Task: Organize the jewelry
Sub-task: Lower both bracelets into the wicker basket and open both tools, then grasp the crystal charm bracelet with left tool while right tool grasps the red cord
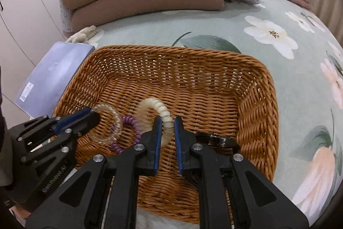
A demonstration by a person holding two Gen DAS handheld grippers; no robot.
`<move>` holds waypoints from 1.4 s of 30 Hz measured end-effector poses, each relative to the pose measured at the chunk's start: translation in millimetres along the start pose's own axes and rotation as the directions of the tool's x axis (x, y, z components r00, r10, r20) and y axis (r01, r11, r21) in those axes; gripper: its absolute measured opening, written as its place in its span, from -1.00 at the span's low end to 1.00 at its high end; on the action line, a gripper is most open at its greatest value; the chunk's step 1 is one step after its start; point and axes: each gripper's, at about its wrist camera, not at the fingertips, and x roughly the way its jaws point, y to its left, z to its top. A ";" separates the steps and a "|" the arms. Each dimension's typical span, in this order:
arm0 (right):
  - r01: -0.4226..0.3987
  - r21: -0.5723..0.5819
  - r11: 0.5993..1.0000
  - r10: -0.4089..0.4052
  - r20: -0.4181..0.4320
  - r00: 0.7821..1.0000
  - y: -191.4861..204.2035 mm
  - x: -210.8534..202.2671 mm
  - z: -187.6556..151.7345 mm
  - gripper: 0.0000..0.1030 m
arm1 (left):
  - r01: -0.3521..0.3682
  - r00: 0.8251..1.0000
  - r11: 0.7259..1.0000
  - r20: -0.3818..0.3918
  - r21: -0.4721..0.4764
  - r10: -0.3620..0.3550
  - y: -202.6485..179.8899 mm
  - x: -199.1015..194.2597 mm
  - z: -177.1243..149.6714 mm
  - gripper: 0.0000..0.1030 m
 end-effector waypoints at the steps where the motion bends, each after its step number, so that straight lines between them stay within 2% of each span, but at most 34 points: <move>1: -0.015 0.009 1.000 0.015 0.002 1.000 -1.3 -1.0 -0.3 -0.77 | 0.007 1.000 1.000 -0.001 0.002 -0.007 -0.8 0.4 -0.5 -0.80; 4: -0.048 0.041 0.998 0.047 0.017 0.999 -9.6 -8.8 -4.2 -0.77 | 0.027 1.000 1.000 -0.001 0.008 -0.027 -2.0 -5.3 -3.3 -0.75; 6: -0.072 0.058 0.996 0.071 0.033 0.997 -16.8 -16.6 -9.2 -0.77 | 0.044 0.999 0.999 0.010 0.007 -0.044 -2.0 -15.0 -5.0 -0.55; 8: -0.096 0.070 0.993 0.092 0.054 0.994 -19.6 -26.8 -14.5 -0.76 | 0.046 0.998 0.999 0.034 0.006 -0.046 -1.8 -27.5 -6.7 -0.10; 10: -0.110 0.072 0.991 0.105 0.076 0.992 -21.3 -39.4 -21.3 -0.76 | 0.051 0.997 0.999 0.061 0.008 -0.051 -2.5 -42.8 -10.0 0.03; 13: -0.130 0.059 0.990 0.123 0.106 0.987 -21.7 -61.7 -34.5 -0.63 | 0.074 0.994 0.997 0.076 0.008 -0.074 -2.6 -63.0 -16.1 0.04; 14: -0.142 0.054 0.988 0.135 0.117 0.984 -21.3 -70.6 -40.4 -0.42 | 0.078 0.993 0.997 0.086 0.011 -0.079 -3.6 -71.3 -20.0 0.04; 15: -0.155 0.051 0.987 0.147 0.128 0.981 -20.7 -77.4 -44.3 -0.04 | 0.080 0.992 0.997 0.095 0.018 -0.082 -4.8 -80.1 -24.0 0.04; 16: -0.175 0.046 0.983 0.167 0.148 0.975 -19.5 -86.5 -51.2 0.13 | 0.082 0.991 0.996 0.106 0.025 -0.084 -6.4 -90.2 -29.3 0.04; 17: -0.187 0.034 0.982 0.179 0.168 0.969 -17.3 -96.1 -58.1 0.20 | 0.085 0.990 0.996 0.112 0.030 -0.088 -7.0 -96.3 -32.1 0.04; 20: -0.196 0.003 0.981 0.191 0.197 0.961 -11.2 -125.6 -79.0 0.22 | 0.095 0.985 0.994 0.137 0.055 -0.102 -11.7 -122.5 -49.0 0.04; 24: -0.204 -0.031 0.978 0.206 0.204 0.957 -2.1 -159.4 -106.4 0.42 | 0.106 0.979 0.991 0.163 0.084 -0.118 -17.7 -160.8 -78.8 0.07; 26: -0.201 -0.052 0.978 0.208 0.218 0.954 4.2 -176.2 -123.2 0.48 | 0.121 0.976 0.989 0.171 0.089 -0.135 -16.3 -174.8 -92.7 0.28; 28: -0.197 -0.081 0.977 0.210 0.215 0.954 10.3 -189.7 -139.8 0.49 | 0.124 0.974 0.988 0.179 0.089 -0.138 -14.3 -190.4 -108.5 0.36; 30: -0.181 -0.106 0.978 0.200 0.204 0.958 16.8 -202.2 -160.2 0.61 | 0.133 0.974 0.987 0.172 0.086 -0.146 -10.8 -204.2 -127.1 0.36; 33: -0.175 -0.119 0.977 0.197 0.200 0.960 20.6 -214.0 -186.2 0.61 | 0.134 0.978 0.988 0.154 0.074 -0.144 -5.3 -214.9 -150.3 0.37; 37: -0.159 -0.118 0.980 0.176 0.152 0.972 19.9 -216.0 -219.6 0.61 | 0.107 0.988 0.992 0.110 0.064 -0.113 3.0 -218.6 -180.1 0.37; 42: -0.113 -0.108 0.988 0.125 0.111 0.986 13.9 -207.4 -245.4 0.61 | 0.108 0.991 0.994 0.078 0.029 -0.110 14.5 -213.8 -197.2 0.37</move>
